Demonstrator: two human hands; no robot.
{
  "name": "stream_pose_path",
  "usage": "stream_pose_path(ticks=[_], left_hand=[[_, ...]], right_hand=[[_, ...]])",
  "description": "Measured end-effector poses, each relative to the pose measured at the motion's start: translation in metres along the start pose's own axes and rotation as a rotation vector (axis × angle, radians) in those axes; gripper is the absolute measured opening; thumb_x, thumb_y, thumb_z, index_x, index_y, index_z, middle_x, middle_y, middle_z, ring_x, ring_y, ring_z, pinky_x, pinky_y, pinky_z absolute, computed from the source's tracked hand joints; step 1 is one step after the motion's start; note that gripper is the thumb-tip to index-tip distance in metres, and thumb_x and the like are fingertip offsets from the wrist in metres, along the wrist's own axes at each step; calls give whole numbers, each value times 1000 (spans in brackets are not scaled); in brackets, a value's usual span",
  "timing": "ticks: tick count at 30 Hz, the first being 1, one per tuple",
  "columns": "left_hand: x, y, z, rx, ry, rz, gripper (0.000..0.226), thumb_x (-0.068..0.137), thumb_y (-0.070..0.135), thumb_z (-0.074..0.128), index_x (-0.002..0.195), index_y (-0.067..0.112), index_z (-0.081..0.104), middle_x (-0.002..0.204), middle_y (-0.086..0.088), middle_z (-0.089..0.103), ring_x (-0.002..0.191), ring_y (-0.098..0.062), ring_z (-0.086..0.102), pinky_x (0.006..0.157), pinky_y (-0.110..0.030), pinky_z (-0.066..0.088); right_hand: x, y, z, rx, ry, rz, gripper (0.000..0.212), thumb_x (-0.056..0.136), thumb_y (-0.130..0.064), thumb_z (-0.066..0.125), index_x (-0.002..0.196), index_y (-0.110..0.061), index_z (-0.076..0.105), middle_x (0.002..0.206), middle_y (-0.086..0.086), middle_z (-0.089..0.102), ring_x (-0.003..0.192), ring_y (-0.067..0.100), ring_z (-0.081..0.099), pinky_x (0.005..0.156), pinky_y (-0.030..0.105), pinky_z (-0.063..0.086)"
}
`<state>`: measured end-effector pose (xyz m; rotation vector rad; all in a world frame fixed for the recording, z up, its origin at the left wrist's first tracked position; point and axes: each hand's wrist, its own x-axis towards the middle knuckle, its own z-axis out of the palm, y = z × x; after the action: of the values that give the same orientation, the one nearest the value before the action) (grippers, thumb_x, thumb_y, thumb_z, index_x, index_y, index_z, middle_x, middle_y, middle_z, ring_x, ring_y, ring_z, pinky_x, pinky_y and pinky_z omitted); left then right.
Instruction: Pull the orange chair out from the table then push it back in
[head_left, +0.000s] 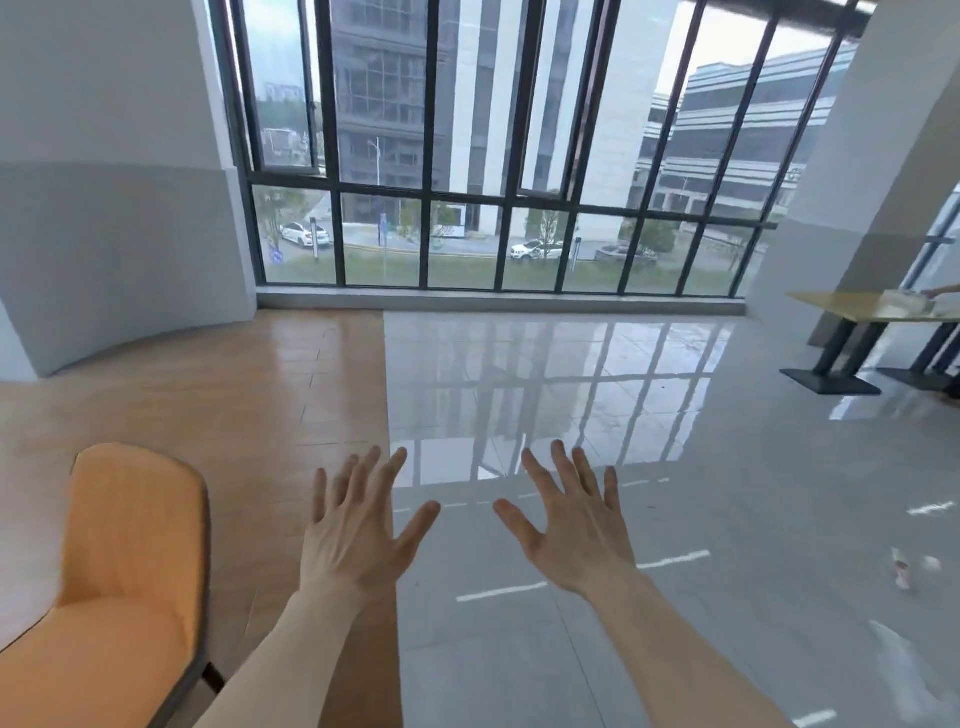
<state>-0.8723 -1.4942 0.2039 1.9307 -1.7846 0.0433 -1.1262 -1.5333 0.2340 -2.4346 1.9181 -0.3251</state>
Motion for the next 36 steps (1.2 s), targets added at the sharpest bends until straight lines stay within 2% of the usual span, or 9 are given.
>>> stream_pose_path(ticks=[8, 13, 19, 24, 29, 33, 36], left_hand=[[212, -14, 77, 52, 12, -23, 92, 80, 89, 3, 159, 43, 9, 170, 6, 11, 157, -18, 1, 126, -48, -8], [361, -29, 116, 103, 39, -98, 86, 84, 88, 8, 159, 44, 8, 170, 6, 12, 157, -18, 1, 126, -50, -7], [503, -75, 127, 151, 92, -204, 91, 79, 91, 0, 158, 46, 7, 170, 6, 13, 157, -18, 4, 126, -50, -7], [590, -166, 150, 186, 123, -332, 90, 81, 91, 2, 158, 46, 6, 170, 6, 12, 157, -17, 3, 126, -48, -10], [675, -279, 175, 192, 203, -441, 85, 84, 91, 9, 157, 49, 10, 168, 7, 20, 156, -18, 11, 126, -45, -9], [751, -371, 164, 213, 250, -555, 88, 83, 92, 10, 157, 46, 16, 167, 6, 24, 155, -20, 15, 127, -48, -3], [787, -415, 148, 254, 266, -623, 90, 81, 91, 6, 157, 45, 16, 168, 5, 22, 156, -19, 12, 126, -47, -6]], right_hand=[[241, 34, 44, 54, 34, -41, 99, 77, -92, -7, 163, -45, -3, 174, -4, -14, 158, 20, -21, 125, 53, -17], [420, 53, 56, 82, 34, -103, 96, 79, -92, -4, 163, -45, -3, 174, -3, -13, 158, 21, -19, 126, 54, -15], [603, 28, 65, 75, -4, -210, 94, 82, -91, -2, 163, -44, -2, 174, -2, -12, 159, 22, -17, 126, 54, -14], [737, -41, 104, 90, -30, -348, 99, 77, -93, -7, 163, -44, -3, 174, -2, -12, 159, 22, -18, 126, 54, -15], [865, -136, 151, 65, -40, -484, 100, 76, -93, -10, 163, -43, -4, 174, 0, -11, 159, 24, -16, 127, 56, -11], [971, -230, 171, 87, -61, -578, 102, 75, -94, -12, 163, -44, -4, 174, -1, -13, 159, 24, -17, 127, 56, -11], [1028, -290, 179, 92, -72, -665, 97, 80, -93, -6, 164, -43, -3, 174, -1, -12, 159, 24, -16, 127, 56, -11]])
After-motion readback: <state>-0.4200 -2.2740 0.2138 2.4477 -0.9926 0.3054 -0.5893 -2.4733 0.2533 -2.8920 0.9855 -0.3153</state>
